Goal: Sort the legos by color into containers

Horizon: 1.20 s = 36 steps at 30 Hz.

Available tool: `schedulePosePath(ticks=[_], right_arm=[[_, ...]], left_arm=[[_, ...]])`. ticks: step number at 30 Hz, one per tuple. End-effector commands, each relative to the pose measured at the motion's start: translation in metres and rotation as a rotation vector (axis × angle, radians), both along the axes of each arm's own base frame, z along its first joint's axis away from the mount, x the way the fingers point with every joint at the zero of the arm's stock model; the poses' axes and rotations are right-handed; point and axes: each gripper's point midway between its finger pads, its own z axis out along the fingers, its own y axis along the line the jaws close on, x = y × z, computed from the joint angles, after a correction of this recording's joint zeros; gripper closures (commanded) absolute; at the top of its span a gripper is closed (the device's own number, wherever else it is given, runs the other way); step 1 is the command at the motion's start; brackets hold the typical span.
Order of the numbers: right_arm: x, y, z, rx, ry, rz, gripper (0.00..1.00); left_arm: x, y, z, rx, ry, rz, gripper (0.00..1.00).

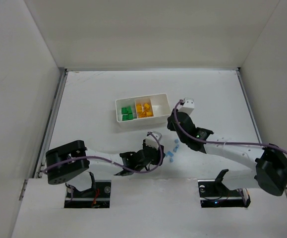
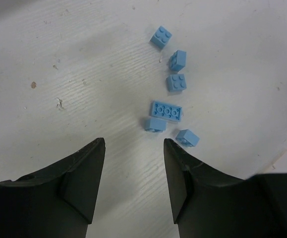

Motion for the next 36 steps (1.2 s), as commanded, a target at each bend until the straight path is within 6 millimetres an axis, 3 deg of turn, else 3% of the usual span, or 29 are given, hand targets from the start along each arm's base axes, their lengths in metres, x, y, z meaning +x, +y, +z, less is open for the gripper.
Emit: schedulePosePath(ticks=[1,8,12,17,25,36], right_arm=[[0.029,0.023,0.038,0.033,-0.088,0.074,0.81],[0.080,0.047,0.055,0.023,-0.122,0.088,0.78],[0.092,0.049,0.053,0.017,-0.122,0.066,0.52],[0.073,0.032,0.052,0.052,-0.136,0.044,0.52],[0.021,-0.011,0.012,0.120,-0.074,-0.002,0.56],[-0.027,-0.032,-0.038,0.141,0.047,-0.019,0.58]], left_arm=[[0.005,-0.017,0.017,-0.054,-0.038,-0.006,0.52],[0.002,-0.022,0.014,-0.046,-0.036,-0.015,0.52],[0.002,-0.026,0.011,-0.040,-0.032,-0.023,0.52],[-0.001,-0.033,0.009,-0.026,-0.036,-0.051,0.52],[0.000,-0.042,-0.001,0.007,-0.039,-0.068,0.57],[0.013,-0.045,-0.010,0.046,-0.052,-0.058,0.70]])
